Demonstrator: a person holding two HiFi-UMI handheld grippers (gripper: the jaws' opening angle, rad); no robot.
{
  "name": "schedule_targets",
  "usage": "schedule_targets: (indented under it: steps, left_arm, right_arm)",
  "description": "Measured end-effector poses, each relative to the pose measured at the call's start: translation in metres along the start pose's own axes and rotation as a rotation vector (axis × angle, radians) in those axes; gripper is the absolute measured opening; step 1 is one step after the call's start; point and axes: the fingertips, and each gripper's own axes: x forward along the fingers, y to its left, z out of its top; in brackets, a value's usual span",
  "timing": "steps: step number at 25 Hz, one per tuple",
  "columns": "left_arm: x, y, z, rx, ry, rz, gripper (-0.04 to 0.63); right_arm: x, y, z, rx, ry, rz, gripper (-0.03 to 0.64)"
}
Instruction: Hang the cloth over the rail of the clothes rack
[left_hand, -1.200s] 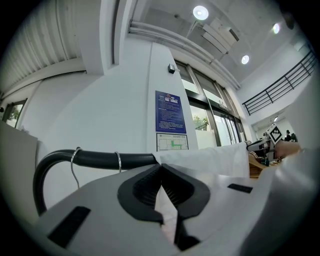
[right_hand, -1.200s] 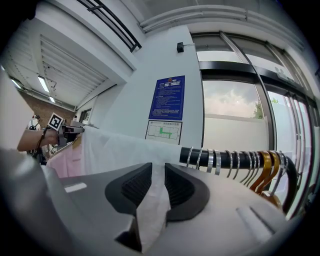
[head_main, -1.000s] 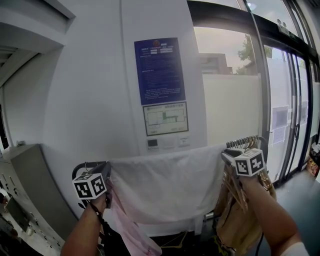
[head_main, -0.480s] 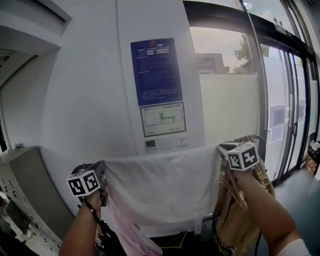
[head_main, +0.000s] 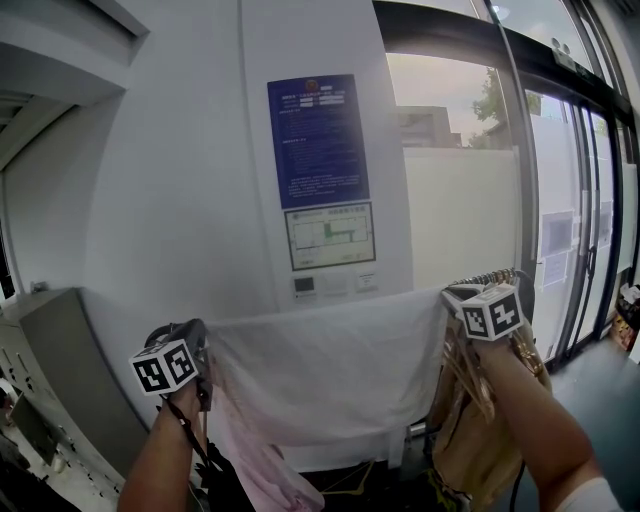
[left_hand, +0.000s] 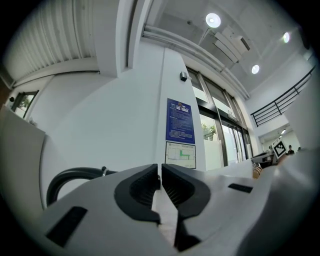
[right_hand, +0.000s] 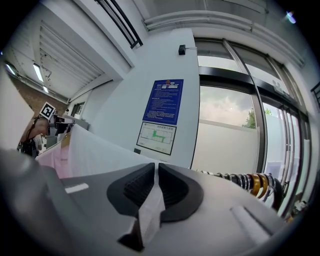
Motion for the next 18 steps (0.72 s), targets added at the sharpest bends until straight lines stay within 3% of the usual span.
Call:
schedule_targets:
  steps: [3, 6, 15, 18]
  left_arm:
    - [-0.008, 0.010, 0.007, -0.013, -0.025, 0.022, 0.011]
    - [-0.014, -0.009, 0.000, -0.004, -0.006, -0.021, 0.011]
    - [-0.029, -0.151, -0.043, 0.061, 0.047, -0.271, 0.008]
    - [-0.032, -0.195, -0.060, 0.100, 0.056, -0.320, 0.006]
  right_arm:
    - [-0.002, 0.000, 0.001, 0.005, -0.003, -0.001, 0.026]
    - [-0.013, 0.009, 0.004, 0.002, -0.026, 0.017, 0.028]
    - [-0.029, 0.110, -0.004, 0.034, -0.106, 0.209, 0.005]
    - [-0.028, 0.148, -0.011, 0.068, -0.123, 0.271, 0.003]
